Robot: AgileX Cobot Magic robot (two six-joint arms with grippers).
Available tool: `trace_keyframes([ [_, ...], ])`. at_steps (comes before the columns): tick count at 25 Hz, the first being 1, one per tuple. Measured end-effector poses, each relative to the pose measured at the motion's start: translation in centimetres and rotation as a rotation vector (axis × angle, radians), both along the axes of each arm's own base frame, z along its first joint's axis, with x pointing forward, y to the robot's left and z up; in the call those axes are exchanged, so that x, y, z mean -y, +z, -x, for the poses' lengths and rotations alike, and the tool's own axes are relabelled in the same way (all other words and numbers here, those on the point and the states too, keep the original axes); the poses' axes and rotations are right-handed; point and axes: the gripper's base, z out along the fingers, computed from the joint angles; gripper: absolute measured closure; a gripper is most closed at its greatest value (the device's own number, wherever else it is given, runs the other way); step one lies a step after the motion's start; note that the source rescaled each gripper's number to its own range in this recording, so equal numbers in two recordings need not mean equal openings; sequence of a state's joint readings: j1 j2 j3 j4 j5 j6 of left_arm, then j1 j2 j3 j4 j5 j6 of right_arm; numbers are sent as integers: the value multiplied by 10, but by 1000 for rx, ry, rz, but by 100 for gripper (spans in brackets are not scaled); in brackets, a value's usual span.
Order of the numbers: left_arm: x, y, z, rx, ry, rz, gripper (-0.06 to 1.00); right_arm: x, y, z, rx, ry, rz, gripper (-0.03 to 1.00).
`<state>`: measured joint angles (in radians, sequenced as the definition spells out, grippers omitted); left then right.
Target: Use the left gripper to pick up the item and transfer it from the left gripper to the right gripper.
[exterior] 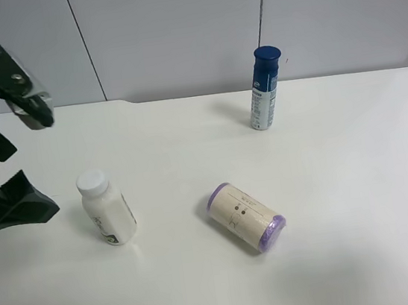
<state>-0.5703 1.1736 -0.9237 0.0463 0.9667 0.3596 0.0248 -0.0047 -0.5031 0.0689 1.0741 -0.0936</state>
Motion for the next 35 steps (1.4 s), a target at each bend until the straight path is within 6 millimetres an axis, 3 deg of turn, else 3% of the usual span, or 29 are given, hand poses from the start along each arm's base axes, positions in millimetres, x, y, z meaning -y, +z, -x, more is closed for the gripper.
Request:
trace_keyframes([
  [10, 29, -36, -25, -54, -36, -75, -6, 0, 0, 0, 0, 0, -1, -2],
  [35, 54, -104, -63, -89, -85, -151, -6, 0, 0, 0, 0, 1, -2, -2],
])
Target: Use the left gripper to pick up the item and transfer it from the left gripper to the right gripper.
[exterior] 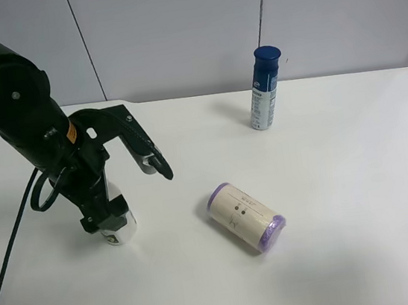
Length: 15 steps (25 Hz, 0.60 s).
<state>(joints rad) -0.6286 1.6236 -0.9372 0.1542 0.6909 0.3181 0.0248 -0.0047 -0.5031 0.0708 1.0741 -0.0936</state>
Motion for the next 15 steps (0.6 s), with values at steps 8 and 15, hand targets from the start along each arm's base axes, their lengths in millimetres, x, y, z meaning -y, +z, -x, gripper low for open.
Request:
trace_keyframes([
  [8, 4, -13, -5, -14, 48, 13, -6, 0, 0, 0, 0, 0, 0, -2],
  [15, 4, -18, -7, -22, 113, 15, -5, 0, 0, 0, 0, 0, 0, -2],
])
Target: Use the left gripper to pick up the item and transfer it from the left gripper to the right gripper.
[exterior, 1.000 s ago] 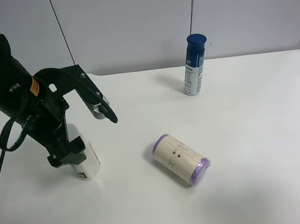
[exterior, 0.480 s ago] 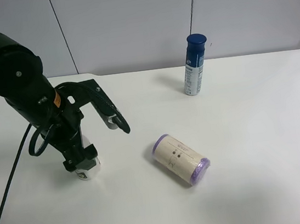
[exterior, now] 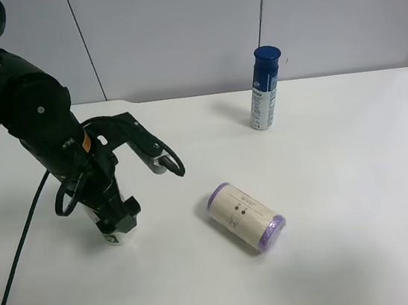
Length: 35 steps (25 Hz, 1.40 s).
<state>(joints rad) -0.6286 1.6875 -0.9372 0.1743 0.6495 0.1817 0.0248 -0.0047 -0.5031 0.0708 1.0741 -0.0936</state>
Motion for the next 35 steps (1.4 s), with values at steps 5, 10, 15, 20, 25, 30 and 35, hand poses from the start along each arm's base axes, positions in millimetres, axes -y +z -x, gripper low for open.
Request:
trace_keyframes([
  [5, -1, 0, -1, 7, 15, -13, 14, 0, 0, 0, 0, 0, 0, -2],
  [10, -2, 0, -1, 5, 18, -13, 50, 0, 0, 0, 0, 0, 0, -2],
  [15, -2, 0, 0, 4, 19, -14, 87, 0, 0, 0, 0, 0, 0, -2],
  [20, -2, 0, 0, 3, 22, -15, 93, 0, 0, 0, 0, 0, 0, -2],
  [25, -2, 0, 0, -4, 23, -21, 93, 0, 0, 0, 0, 0, 0, -2],
  [30, -5, -1, 3, -36, 30, -52, 93, 0, 0, 0, 0, 0, 0, -2],
  [35, -8, 3, 6, -59, 38, -76, 94, 0, 0, 0, 0, 0, 0, -2],
])
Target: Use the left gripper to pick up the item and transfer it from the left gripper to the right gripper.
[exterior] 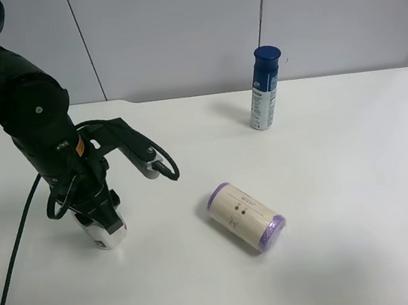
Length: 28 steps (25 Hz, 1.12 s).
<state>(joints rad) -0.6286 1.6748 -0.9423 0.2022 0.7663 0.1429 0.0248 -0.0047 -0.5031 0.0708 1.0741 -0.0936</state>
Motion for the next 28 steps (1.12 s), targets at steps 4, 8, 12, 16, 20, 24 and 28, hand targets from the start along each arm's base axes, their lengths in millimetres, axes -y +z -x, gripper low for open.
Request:
trace_keyframes([
  [4, 1, 21, -3, 6, 16, -4, 94, 0, 0, 0, 0, 0, 0, -2],
  [8, 6, 45, -9, 18, 32, 13, 94, 0, 0, 0, 0, 0, 0, -2],
  [12, 11, 61, -12, 12, 41, 48, 94, 0, 0, 0, 0, 0, 0, -2],
  [16, 17, 73, -14, 8, 42, 90, 94, 0, 0, 0, 0, 0, 0, -2],
  [20, 22, 83, -15, -7, 34, 130, 94, 0, 0, 0, 0, 0, 0, -2],
  [24, 27, 94, -16, -14, 21, 172, 94, 0, 0, 0, 0, 0, 0, -2],
  [28, 31, 103, -17, -19, 7, 206, 94, 0, 0, 0, 0, 0, 0, -2],
])
